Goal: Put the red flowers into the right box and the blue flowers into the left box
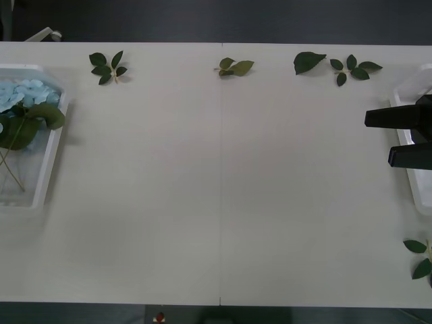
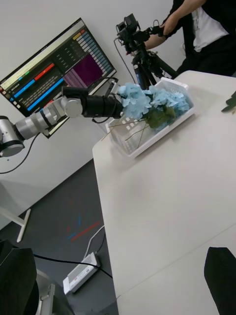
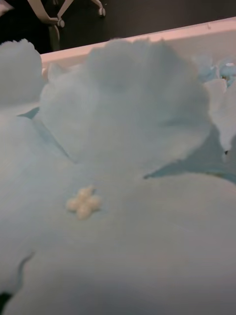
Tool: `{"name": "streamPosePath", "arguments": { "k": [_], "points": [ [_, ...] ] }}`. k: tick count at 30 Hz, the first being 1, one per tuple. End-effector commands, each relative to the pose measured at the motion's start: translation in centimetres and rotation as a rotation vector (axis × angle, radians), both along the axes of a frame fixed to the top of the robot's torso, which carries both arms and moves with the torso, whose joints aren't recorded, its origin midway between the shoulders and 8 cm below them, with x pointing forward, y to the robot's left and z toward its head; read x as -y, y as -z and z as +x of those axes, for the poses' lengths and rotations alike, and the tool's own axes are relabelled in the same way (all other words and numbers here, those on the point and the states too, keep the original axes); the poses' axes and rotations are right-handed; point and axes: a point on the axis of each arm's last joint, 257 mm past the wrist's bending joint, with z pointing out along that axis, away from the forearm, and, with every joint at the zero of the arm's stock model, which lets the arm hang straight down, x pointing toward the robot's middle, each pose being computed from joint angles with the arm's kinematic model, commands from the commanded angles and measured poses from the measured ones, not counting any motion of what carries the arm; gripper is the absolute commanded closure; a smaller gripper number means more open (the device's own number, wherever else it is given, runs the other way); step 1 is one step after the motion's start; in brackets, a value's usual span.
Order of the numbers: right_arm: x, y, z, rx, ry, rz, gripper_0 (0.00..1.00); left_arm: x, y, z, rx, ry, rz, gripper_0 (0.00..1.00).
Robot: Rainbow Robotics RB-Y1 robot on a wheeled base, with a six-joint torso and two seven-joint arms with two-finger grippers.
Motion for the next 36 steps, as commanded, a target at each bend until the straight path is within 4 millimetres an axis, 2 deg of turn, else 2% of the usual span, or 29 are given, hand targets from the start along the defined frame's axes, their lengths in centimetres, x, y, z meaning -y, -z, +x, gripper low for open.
{"name": "streamPosePath", "arguments": {
  "k": [1,2,4,6,7,8,12,14,18,23,25,31,32,33,34,35,36],
  "points": [
    [0.1,-0.4,-0.2,0.038,-0.016,-0.020,0.00,0.0,-1.1,0.3,0.025,0.012,0.018,0.99],
    [0.1,-0.4,-0.2,0.038,-0.016,-0.020,0.00,0.1,-1.1,0.4,0.027,0.013,0.017,0.96],
    [0.1,-0.4,-0.2,0.038,-0.016,-0.020,0.00,0.3,-1.2,0.4,0.027,0.017,0.016,0.71],
    [0.1,-0.4,-0.2,0.038,-0.016,-0.020,0.00,0.4,-1.2,0.4,0.029,0.020,0.011,0.52],
    [0.1,-0.4,-0.2,0.038,-0.016,-0.020,0.00,0.4,-1.2,0.4,0.029,0.020,0.010,0.48],
    [0.1,-0.4,-0.2,0.038,-0.016,-0.020,0.00,0.5,-1.1,0.3,0.027,0.022,0.003,0.39],
    [0.1,-0.4,-0.2,0.038,-0.016,-0.020,0.00,1.5,-1.3,0.1,0.036,0.041,-0.016,0.23],
    [0.1,-0.4,-0.2,0.038,-0.016,-0.020,0.00,2.7,-1.5,-0.6,0.018,0.063,-0.056,0.15],
    [0.1,-0.4,-0.2,0.038,-0.016,-0.020,0.00,4.3,-2.7,-2.5,-0.058,0.102,-0.101,0.05],
    [0.1,-0.4,-0.2,0.038,-0.016,-0.020,0.00,7.0,-5.7,-4.5,-0.148,0.202,-0.140,0.01],
    [0.1,-0.4,-0.2,0.038,-0.016,-0.020,0.00,8.2,-6.2,-4.8,-0.170,0.248,-0.162,0.01],
    [0.1,-0.4,-0.2,0.038,-0.016,-0.020,0.00,15.4,-8.3,-4.5,-0.225,0.471,-0.237,0.02],
    [0.1,-0.4,-0.2,0.038,-0.016,-0.020,0.00,17.2,-8.5,-4.2,-0.229,0.520,-0.246,0.01],
    [0.1,-0.4,-0.2,0.038,-0.016,-0.020,0.00,18.2,-8.6,-4.0,-0.228,0.544,-0.253,0.01],
    [0.1,-0.4,-0.2,0.038,-0.016,-0.020,0.00,20.5,-8.5,-3.7,-0.233,0.602,-0.265,0.01],
    [0.1,-0.4,-0.2,0.038,-0.016,-0.020,0.00,21.5,-8.4,-3.6,-0.235,0.624,-0.271,0.01],
    [0.1,-0.4,-0.2,0.038,-0.016,-0.020,0.00,23.5,-8.2,-3.2,-0.233,0.665,-0.288,0.01]
  ]
}}
